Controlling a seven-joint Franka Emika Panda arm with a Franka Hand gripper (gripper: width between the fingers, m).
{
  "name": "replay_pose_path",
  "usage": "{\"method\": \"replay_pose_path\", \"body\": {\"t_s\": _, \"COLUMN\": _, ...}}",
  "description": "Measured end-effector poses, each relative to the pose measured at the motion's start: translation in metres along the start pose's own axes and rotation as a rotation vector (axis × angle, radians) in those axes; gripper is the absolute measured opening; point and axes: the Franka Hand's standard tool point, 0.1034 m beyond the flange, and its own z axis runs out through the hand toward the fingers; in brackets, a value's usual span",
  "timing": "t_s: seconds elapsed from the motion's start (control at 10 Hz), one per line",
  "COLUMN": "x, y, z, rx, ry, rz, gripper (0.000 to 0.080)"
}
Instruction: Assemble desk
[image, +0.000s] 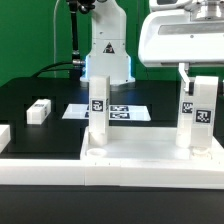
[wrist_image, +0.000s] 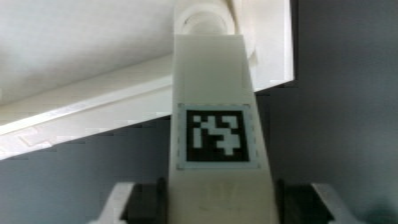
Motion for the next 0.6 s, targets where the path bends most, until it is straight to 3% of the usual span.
{"method": "replay_pose_path", "body": {"t_s": 0.6, "x": -0.0020, "y": -0.0019, "z": 0.0020, "rx": 0.010, "ry": 0.047, "rz": 0.021, "gripper": 0.0287}}
